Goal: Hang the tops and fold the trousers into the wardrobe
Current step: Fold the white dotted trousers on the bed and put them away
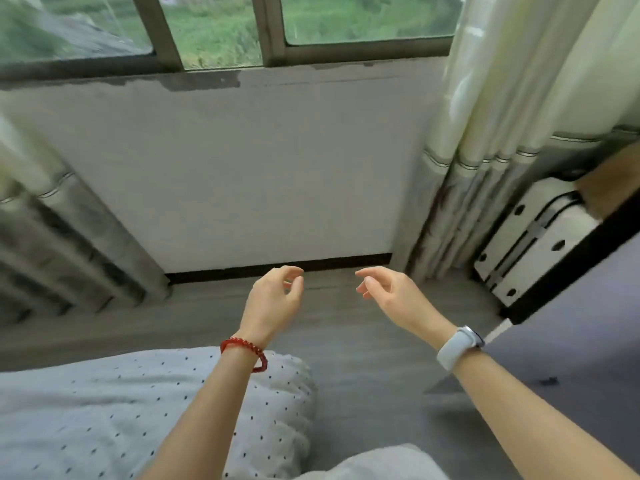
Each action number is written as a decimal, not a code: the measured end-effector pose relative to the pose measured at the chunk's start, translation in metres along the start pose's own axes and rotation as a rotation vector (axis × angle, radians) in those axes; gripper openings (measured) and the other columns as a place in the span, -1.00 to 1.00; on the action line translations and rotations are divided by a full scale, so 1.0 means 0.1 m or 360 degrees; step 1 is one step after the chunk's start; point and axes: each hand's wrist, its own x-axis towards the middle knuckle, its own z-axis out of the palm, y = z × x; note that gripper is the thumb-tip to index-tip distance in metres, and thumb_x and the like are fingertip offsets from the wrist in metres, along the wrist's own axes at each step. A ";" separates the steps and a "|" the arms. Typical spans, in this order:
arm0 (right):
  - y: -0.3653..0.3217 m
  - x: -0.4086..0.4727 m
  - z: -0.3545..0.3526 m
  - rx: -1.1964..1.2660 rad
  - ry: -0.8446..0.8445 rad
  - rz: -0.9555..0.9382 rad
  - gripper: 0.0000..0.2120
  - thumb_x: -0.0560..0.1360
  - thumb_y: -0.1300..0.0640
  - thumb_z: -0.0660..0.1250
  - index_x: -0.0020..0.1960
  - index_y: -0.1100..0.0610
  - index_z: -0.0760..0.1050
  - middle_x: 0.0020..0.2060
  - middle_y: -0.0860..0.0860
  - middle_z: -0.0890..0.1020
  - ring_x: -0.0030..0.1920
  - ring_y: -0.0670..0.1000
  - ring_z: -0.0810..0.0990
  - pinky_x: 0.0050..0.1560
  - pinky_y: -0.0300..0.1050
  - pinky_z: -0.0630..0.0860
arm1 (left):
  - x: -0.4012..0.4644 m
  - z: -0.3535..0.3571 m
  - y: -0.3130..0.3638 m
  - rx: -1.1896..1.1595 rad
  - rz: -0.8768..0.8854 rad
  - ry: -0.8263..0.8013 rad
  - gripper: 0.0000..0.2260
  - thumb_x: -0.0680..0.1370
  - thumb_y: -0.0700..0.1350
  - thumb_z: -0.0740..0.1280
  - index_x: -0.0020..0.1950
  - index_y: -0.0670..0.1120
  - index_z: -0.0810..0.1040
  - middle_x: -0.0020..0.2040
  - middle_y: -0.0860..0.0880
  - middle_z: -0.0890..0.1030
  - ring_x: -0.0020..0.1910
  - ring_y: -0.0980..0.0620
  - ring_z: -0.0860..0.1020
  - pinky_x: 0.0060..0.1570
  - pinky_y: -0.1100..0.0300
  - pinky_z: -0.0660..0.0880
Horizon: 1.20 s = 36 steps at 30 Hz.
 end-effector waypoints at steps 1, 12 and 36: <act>-0.04 0.19 0.09 -0.0026 -0.0060 -0.0010 -0.77 0.60 0.15 0.13 0.17 0.06 0.50 -0.13 -0.08 0.62 -0.03 -0.05 0.59 -0.02 -0.26 0.46 | 0.09 -0.06 -0.11 -0.0004 -0.0043 0.0045 -0.80 0.58 -0.14 0.22 0.15 -0.08 0.56 0.06 0.02 0.59 -0.09 0.15 0.51 -0.05 0.32 0.38; -0.56 2.74 0.71 -0.0294 -0.0663 -0.0293 -0.71 0.61 0.12 0.07 0.24 0.10 0.46 -0.04 -0.06 0.60 0.00 -0.12 0.55 0.04 -0.27 0.41 | 1.64 -0.52 -0.94 -0.0075 -0.0576 0.0545 -0.80 0.58 -0.11 0.22 0.14 -0.05 0.56 0.06 0.03 0.59 -0.06 0.13 0.51 -0.05 0.32 0.36; -3.26 4.23 5.25 -0.0744 -0.1826 -0.1151 -0.69 0.59 0.16 0.08 0.27 0.12 0.45 0.11 0.05 0.60 0.09 0.06 0.55 0.11 -0.16 0.41 | 1.21 -3.35 -3.56 -0.0110 -0.1707 0.1772 -0.76 0.59 -0.12 0.21 0.22 -0.11 0.53 0.20 -0.05 0.55 0.17 0.02 0.50 0.14 0.24 0.38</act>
